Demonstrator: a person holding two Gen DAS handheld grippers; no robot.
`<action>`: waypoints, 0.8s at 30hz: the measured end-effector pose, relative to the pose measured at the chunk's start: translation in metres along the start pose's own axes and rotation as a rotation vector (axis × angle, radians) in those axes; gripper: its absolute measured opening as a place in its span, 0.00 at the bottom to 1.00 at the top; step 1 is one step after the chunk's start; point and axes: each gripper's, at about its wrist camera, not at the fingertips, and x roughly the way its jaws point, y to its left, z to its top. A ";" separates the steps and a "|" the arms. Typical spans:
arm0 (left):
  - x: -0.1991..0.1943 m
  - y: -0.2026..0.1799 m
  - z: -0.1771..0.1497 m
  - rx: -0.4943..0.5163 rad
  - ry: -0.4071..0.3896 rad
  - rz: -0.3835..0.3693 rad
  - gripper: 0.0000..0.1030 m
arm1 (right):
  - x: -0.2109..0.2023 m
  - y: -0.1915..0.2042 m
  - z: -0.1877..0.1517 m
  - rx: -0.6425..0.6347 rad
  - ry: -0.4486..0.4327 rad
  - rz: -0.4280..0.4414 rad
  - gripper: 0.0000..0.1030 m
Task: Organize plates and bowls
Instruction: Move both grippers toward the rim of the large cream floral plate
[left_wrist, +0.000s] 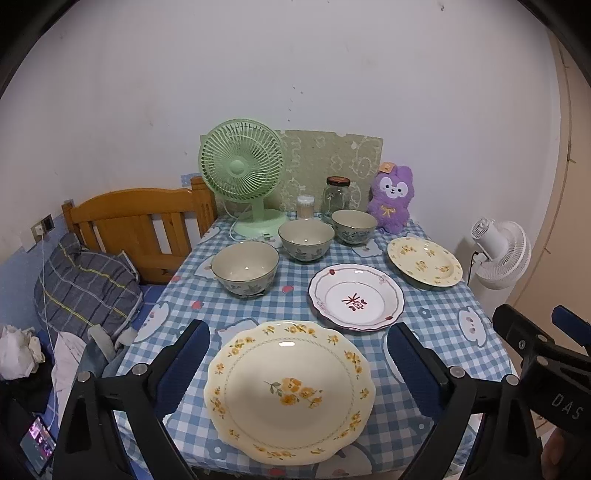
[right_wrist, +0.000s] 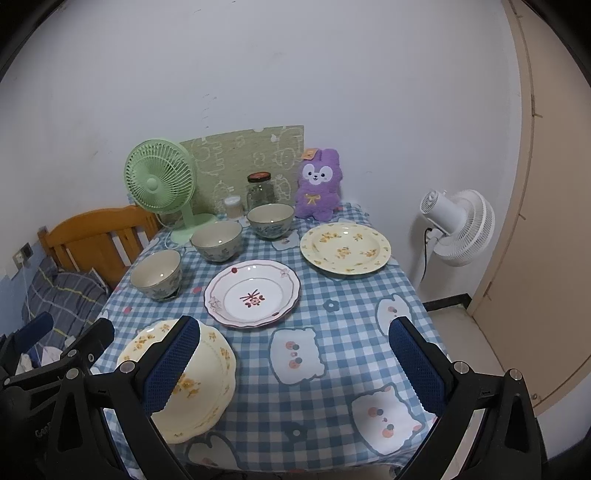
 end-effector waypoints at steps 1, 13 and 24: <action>0.000 0.000 0.000 0.001 -0.003 0.004 0.94 | 0.000 0.001 0.000 -0.002 0.000 0.001 1.00; -0.007 0.000 -0.002 0.011 -0.034 0.026 0.93 | -0.002 -0.001 0.001 0.003 0.000 -0.007 1.00; -0.010 -0.006 -0.004 0.033 -0.045 0.031 0.93 | -0.002 -0.003 0.001 0.013 -0.001 -0.020 1.00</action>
